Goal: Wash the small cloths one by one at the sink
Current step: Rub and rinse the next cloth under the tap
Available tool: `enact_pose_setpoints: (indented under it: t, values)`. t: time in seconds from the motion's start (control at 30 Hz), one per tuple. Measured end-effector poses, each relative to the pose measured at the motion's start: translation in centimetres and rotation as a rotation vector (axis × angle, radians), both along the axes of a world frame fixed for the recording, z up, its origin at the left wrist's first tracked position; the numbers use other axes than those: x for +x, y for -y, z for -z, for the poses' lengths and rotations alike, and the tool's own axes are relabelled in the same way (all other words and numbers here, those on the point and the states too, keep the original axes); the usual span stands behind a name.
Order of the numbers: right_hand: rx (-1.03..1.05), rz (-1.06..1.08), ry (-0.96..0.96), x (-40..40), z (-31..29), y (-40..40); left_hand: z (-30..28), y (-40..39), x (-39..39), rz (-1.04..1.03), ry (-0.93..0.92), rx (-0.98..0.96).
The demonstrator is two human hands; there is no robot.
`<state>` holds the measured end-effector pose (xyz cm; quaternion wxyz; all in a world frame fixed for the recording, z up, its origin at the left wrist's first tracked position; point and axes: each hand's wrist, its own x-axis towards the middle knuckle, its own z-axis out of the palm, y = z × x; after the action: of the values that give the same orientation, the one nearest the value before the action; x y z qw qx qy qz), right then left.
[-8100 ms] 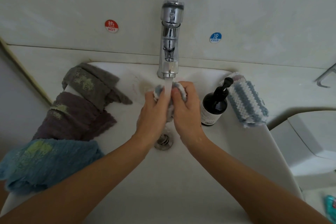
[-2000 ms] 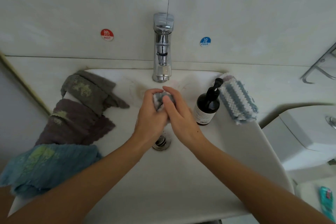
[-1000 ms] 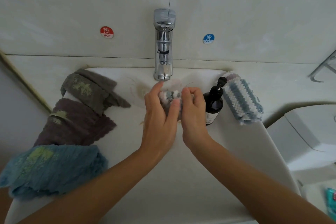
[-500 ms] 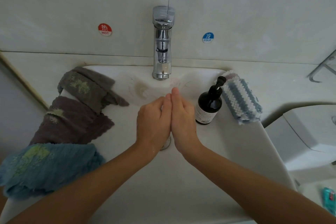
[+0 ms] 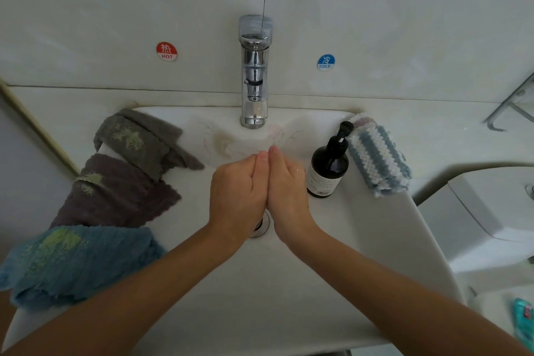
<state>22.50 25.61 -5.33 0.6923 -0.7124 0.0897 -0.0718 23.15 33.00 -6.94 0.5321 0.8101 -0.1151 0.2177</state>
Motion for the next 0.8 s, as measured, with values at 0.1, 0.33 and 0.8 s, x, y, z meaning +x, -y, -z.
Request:
enact_pose_setpoints:
  t: [0.1,0.33,0.8]
  values:
    - [0.000,-0.050,0.004,-0.2,-0.7,0.8,-0.9,-0.6,0.0,0.070,-0.057,0.071]
    - [-0.201,-0.027,0.099,-0.2,-3.3,3.8,-4.8,-3.4,-0.3,0.148,-0.321,0.107]
    - [-0.520,-0.422,0.092,-1.5,-5.9,5.4,-8.9,-5.2,-1.0,0.313,-0.267,-0.004]
